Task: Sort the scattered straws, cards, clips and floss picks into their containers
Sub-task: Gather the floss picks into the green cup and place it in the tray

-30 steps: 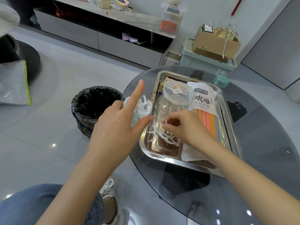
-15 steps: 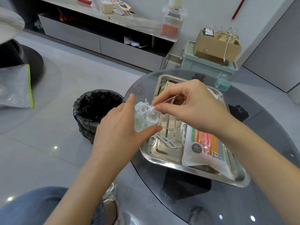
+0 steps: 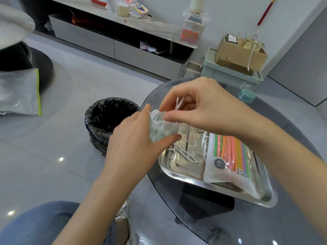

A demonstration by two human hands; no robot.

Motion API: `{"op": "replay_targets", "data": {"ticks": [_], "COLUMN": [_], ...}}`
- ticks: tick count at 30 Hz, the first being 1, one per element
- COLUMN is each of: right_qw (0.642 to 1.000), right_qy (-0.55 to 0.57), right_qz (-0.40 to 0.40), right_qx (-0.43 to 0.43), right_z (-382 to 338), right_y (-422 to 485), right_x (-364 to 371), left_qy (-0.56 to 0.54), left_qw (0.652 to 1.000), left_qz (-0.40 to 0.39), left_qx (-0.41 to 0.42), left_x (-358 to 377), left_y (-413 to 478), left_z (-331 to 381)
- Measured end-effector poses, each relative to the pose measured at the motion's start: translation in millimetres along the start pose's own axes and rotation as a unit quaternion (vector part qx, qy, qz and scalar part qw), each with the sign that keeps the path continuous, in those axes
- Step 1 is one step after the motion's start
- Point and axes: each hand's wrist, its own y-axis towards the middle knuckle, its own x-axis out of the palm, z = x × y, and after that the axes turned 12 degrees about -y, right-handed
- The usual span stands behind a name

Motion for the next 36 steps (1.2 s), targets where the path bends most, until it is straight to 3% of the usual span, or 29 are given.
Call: {"op": "replay_targets", "data": {"ticks": [14, 21, 26, 32, 36], "right_qw": [0.999, 0.99, 0.985, 0.994, 0.99], "right_qy": [0.003, 0.081, 0.126, 0.043, 0.018], "right_qz": [0.006, 0.115, 0.118, 0.077, 0.128], "right_qx": [-0.037, 0.007, -0.021, -0.057, -0.057], "right_z": [-2, 8, 8, 7, 8], "right_y": [-11, -9, -13, -15, -18], "right_x": [4, -2, -3, 22, 32], "left_qy": [-0.057, -0.057, -0.065, -0.074, -0.076], "left_qw": [0.998, 0.998, 0.998, 0.997, 0.997], "left_qz": [-0.013, -0.005, -0.001, -0.001, -0.001], "left_qx": [0.025, 0.023, 0.026, 0.023, 0.013], "left_x": [-6, -2, 0, 0, -2], "left_y": [-3, -4, -4, -4, -3], "left_z": [2, 0, 1, 2, 0]}}
